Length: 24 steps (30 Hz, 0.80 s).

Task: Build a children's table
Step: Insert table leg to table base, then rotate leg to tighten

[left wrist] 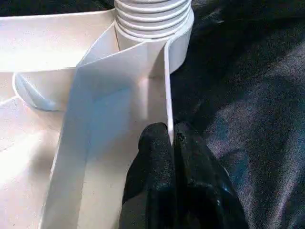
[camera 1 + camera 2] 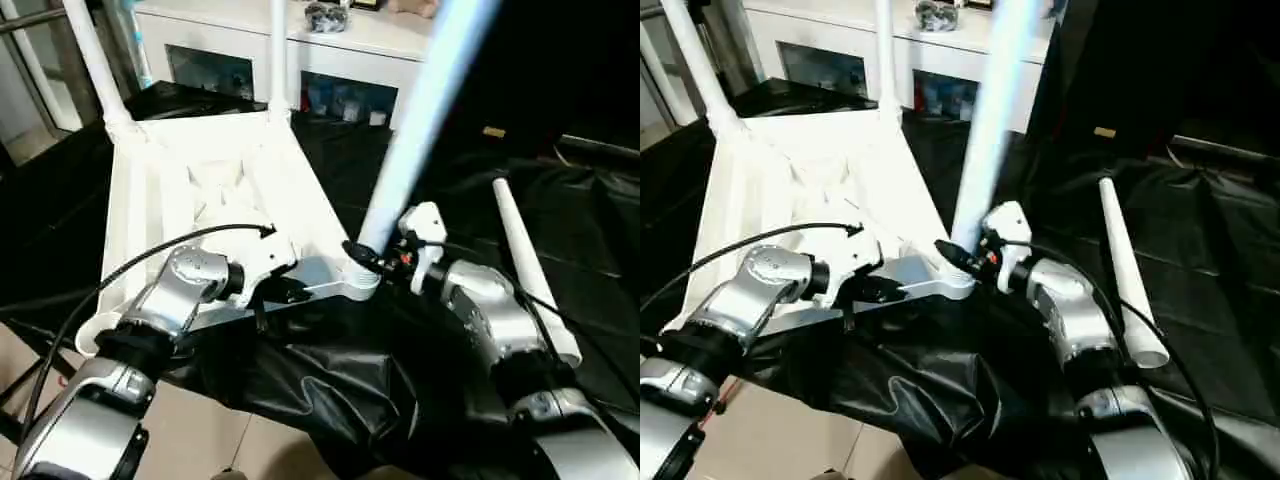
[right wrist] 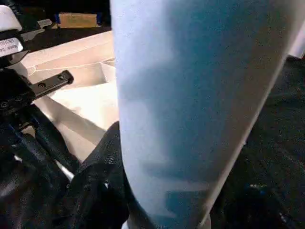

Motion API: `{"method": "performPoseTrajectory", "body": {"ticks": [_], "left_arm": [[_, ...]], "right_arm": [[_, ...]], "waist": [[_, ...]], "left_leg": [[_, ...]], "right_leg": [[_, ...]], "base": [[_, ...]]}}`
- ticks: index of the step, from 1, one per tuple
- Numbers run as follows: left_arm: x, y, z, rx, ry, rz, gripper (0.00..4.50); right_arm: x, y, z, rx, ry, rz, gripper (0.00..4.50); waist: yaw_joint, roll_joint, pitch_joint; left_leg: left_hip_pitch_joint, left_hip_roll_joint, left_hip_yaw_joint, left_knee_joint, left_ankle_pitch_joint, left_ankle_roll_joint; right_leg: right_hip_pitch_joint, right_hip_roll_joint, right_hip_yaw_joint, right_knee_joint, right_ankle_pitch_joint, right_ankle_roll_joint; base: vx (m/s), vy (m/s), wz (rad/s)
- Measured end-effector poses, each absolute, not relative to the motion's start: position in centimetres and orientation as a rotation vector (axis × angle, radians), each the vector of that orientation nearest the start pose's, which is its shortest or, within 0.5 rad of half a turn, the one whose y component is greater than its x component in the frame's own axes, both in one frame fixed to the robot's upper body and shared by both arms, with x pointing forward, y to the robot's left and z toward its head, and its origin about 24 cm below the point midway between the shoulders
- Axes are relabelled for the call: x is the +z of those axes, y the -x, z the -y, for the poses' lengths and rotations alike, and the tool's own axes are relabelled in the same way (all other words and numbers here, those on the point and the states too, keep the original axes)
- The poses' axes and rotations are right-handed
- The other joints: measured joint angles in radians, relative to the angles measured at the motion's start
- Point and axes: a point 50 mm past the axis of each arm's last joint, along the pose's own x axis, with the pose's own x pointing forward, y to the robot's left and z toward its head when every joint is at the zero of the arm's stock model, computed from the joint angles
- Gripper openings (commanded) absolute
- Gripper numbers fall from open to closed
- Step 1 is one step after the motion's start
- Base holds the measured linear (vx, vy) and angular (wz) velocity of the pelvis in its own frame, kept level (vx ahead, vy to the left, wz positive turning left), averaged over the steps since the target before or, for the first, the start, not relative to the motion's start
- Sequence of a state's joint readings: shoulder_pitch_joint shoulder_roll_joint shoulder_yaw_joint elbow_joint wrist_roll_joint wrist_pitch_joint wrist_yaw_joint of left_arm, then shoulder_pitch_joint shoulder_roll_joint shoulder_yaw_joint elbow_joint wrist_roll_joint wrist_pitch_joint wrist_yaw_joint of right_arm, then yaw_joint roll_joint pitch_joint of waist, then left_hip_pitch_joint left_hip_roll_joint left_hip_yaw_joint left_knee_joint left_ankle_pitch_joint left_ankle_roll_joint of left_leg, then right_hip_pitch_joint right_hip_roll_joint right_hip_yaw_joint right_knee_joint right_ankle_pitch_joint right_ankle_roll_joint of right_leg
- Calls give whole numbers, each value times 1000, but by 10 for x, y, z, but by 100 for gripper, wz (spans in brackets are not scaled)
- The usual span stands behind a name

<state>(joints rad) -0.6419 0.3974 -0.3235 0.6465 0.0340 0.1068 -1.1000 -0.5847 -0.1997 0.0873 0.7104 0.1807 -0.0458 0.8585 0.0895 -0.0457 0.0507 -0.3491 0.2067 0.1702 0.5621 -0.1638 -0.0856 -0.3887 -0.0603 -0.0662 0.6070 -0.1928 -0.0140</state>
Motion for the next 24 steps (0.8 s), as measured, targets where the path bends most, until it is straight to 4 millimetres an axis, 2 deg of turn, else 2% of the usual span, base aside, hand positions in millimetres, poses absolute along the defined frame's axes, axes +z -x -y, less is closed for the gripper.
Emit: {"method": "performPoseTrajectory", "body": {"ticks": [15, 24], "left_arm": [[59, -314, -158, -1349, -461, -498, 0], [57, -314, -157, -1344, -460, -503, 0]], "right_arm": [[56, -321, 121, 1239, 53, -129, 186], [53, -316, 123, 1251, 69, -111, 186]], "waist": [[4, -8, -5], [15, -12, -7]], "left_leg": [[0, 0, 2, -6, -3, 0], [1, 0, 2, -6, -3, -1]], "right_leg": [[0, 0, -1, 1, -8, -10], [2, 0, -1, 2, -9, -10]], "base": [[0, 0, 0], [0, 0, 0]]}}
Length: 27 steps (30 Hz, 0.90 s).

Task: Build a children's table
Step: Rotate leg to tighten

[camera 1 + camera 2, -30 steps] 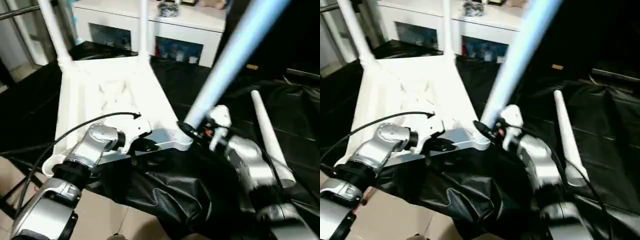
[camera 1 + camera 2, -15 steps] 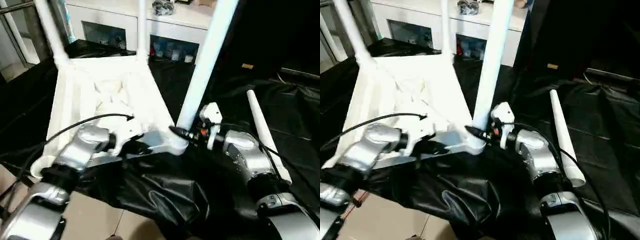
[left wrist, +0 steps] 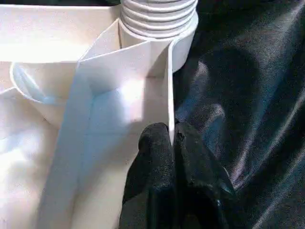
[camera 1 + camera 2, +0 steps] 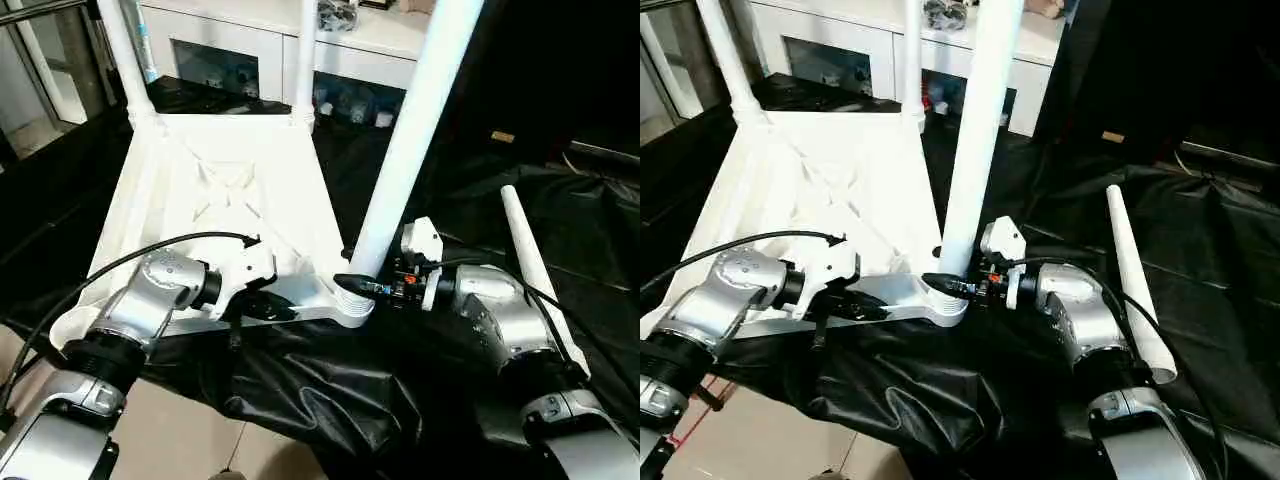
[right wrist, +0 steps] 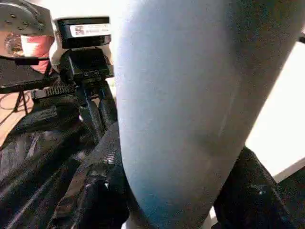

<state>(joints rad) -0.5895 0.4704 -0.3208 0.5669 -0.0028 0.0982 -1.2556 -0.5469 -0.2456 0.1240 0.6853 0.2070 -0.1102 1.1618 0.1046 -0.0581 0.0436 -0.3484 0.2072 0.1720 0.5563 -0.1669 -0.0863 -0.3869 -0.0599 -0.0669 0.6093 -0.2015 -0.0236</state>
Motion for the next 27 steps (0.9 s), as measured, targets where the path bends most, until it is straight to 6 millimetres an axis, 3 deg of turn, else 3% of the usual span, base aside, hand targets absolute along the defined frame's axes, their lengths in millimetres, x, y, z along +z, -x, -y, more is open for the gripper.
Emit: {"method": "performPoseTrajectory", "body": {"ticks": [4, 8, 15, 19, 27], "left_arm": [[53, -319, -154, -1270, -448, -503, 0], [51, -328, -144, -1170, -420, -510, 0], [48, -346, -85, -906, -336, -526, 0], [47, -347, -73, -845, -320, -516, 0], [47, -348, -75, -835, -322, -519, 0]], "right_arm": [[49, -325, 119, 1119, 22, -119, 186], [47, -340, 112, 922, 4, -138, 186], [49, -368, 109, 484, -16, -206, 186], [52, -373, 109, 401, -36, -225, 186], [53, -376, 104, 398, -38, -235, 186]], "waist": [[1, -1, -1], [-13, -3, 1], [-14, -3, 3], [-12, -1, 1], [-14, -1, -2]], "left_leg": [[11, 0, 0, 0, 1, -1], [14, 0, 0, 1, 1, -2], [13, -1, 0, 4, 1, -2], [13, -1, 0, 3, 1, -2], [14, -1, -1, -2, 1, -2]], "right_leg": [[5, 0, 1, 2, -3, 5], [4, -1, 0, 1, -3, 5], [4, -1, 1, 0, -3, 5], [4, -1, 1, 1, -3, 5], [4, 0, 0, 1, -2, 5]], "base": [[0, 0, 0], [0, 0, 0], [0, 0, 0], [0, 0, 0], [0, 0, 0]]}}
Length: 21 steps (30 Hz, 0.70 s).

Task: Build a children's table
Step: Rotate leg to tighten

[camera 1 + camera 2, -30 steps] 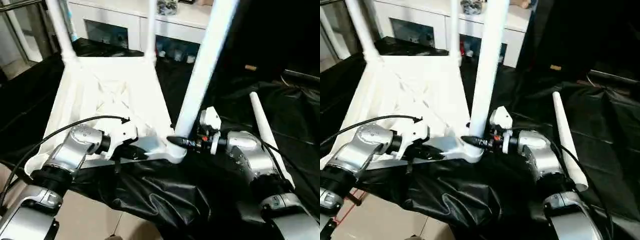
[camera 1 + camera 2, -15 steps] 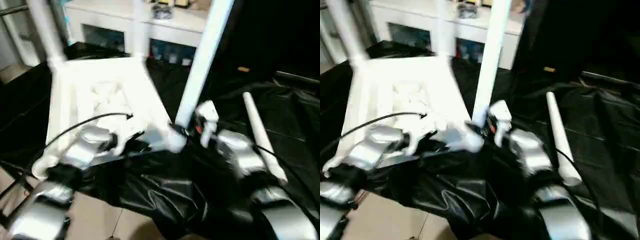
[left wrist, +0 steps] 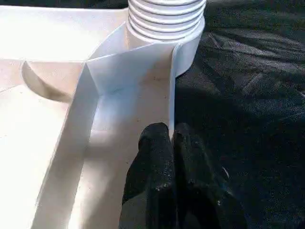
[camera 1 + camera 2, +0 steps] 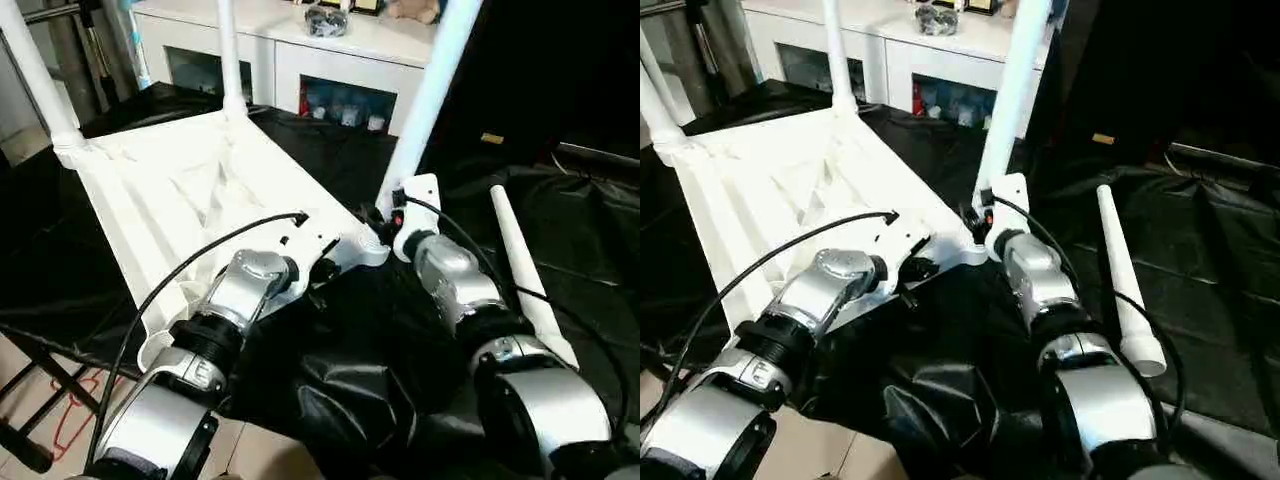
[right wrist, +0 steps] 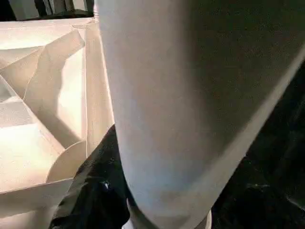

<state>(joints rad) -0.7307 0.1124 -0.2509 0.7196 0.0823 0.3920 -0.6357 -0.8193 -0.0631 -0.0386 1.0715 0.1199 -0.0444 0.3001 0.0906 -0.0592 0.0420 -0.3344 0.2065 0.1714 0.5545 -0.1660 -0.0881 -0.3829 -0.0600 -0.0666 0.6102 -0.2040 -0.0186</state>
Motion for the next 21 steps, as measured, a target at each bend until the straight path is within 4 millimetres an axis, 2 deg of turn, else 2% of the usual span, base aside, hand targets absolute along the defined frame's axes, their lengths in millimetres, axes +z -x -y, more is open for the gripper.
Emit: {"method": "performPoseTrajectory", "body": {"ticks": [6, 7, 9, 11, 13, 16, 18, 19, 21], "left_arm": [[47, -349, -77, -830, -321, -520, 0], [48, -349, -77, -831, -321, -520, 0], [48, -349, -78, -836, -321, -519, 0], [48, -349, -79, -840, -322, -518, 0], [49, -349, -80, -845, -326, -516, 0], [53, -350, -83, -855, -331, -508, 0], [55, -350, -85, -868, -334, -505, 0], [56, -350, -86, -875, -335, -503, 0], [57, -350, -87, -882, -337, -500, 0]], "right_arm": [[54, -377, 102, 401, -31, -238, 186], [54, -377, 103, 400, -35, -239, 221], [55, -377, 102, 404, -57, -234, 221], [56, -377, 102, 405, -68, -232, 264], [48, -374, 100, 421, -79, -270, 264], [46, -373, 101, 422, -89, -272, 311], [47, -373, 101, 438, -97, -269, 315], [47, -373, 101, 448, -99, -268, 315], [49, -373, 102, 466, -102, -259, 355]], "waist": [[-3, 0, 0], [-3, 0, 0], [-3, 1, 0], [-4, 2, 1], [-4, 3, 2], [-6, 9, 6], [-6, 9, 7], [-6, 9, 7], [-6, 10, 7]], "left_leg": [[0, 0, 0, 0, 0, 0], [0, 0, 0, 0, 0, 0], [0, 0, 0, 0, 0, 0], [0, 0, 0, 0, 0, 0], [-1, 0, 0, -1, 0, 0], [-6, 0, 0, 0, 0, 0], [-9, 0, 0, -1, 0, 0], [-15, 0, 0, -1, 0, 0], [-16, 1, 0, -1, 0, 0]], "right_leg": [[0, 0, 0, -1, 0, 0], [0, 0, 0, -1, 0, 0], [-1, 0, 0, -1, 0, 0], [-1, 0, 0, -1, 0, 0], [-1, 0, 0, -1, 0, 0], [-6, 0, 0, -1, 0, 0], [-10, 0, 0, 0, 1, -2], [-12, 1, 0, 0, 2, -3], [-16, 1, 0, 1, 7, -9]], "base": [[0, 0, 0], [0, 0, 0], [0, 0, 0], [0, 0, 0], [0, 0, 0], [0, 0, 0], [0, 0, 0], [0, 0, 0], [0, 0, 0]]}}
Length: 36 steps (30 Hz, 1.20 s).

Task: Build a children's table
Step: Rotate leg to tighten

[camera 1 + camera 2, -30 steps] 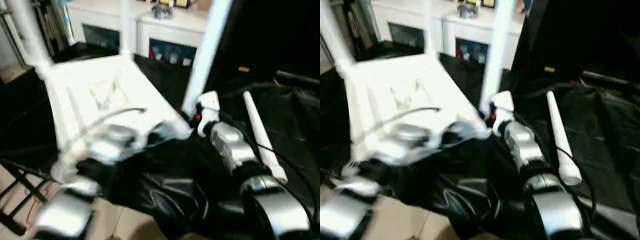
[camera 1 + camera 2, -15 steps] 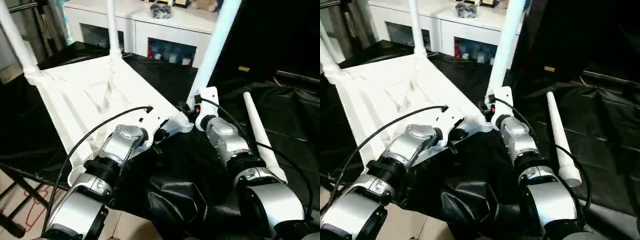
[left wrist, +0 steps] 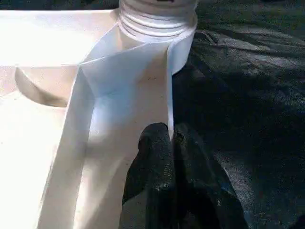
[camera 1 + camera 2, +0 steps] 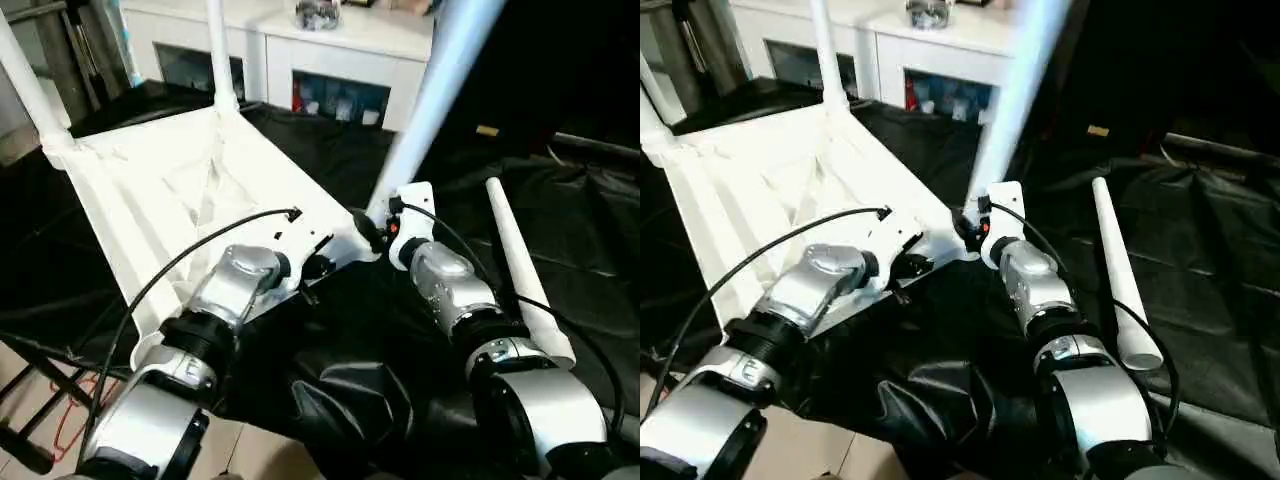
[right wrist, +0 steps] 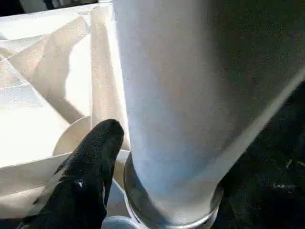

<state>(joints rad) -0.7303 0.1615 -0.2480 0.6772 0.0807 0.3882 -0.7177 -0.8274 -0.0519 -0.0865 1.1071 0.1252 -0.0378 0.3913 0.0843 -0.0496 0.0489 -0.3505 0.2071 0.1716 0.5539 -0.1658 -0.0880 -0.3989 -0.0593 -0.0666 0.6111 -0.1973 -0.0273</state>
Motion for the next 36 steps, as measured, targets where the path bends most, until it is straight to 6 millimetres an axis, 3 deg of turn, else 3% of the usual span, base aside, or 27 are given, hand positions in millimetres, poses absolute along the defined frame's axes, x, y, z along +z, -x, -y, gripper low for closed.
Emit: {"method": "performPoseTrajectory", "body": {"ticks": [2, 5, 19, 30, 36], "left_arm": [[58, -350, -89, -887, -340, -497, 0], [59, -349, -93, -895, -345, -490, 0], [64, -342, -105, -974, -361, -477, 0], [66, -336, -116, -1050, -391, -495, 0], [66, -334, -119, -1064, -394, -500, 0]], "right_arm": [[50, -373, 101, 490, -107, -252, 358], [52, -373, 99, 523, -107, -243, 398], [50, -367, 106, 697, -76, -261, 398], [51, -362, 113, 844, -5, -272, 302], [49, -359, 114, 868, -2, -280, 273]], "waist": [[-1, 1, 1], [-2, 4, 3], [7, 11, 9], [18, 11, 9], [24, 11, 9]], "left_leg": [[0, 0, 0, 0, 0, 0], [-1, 0, 0, 0, 0, 0], [-8, 0, 0, 1, 0, 0], [-9, 1, 0, 2, 0, 0], [-8, 1, 0, 5, 0, 0]], "right_leg": [[-1, 0, 0, 0, 0, 0], [-2, 0, 0, 0, 0, 0], [-6, 0, -1, -1, 0, -1], [-6, 0, -1, 0, 0, -1], [-6, 0, -1, 2, 1, -1]], "base": [[0, 0, 0], [0, 0, 0], [0, 0, 0], [0, 0, 0], [0, 0, 0]]}}
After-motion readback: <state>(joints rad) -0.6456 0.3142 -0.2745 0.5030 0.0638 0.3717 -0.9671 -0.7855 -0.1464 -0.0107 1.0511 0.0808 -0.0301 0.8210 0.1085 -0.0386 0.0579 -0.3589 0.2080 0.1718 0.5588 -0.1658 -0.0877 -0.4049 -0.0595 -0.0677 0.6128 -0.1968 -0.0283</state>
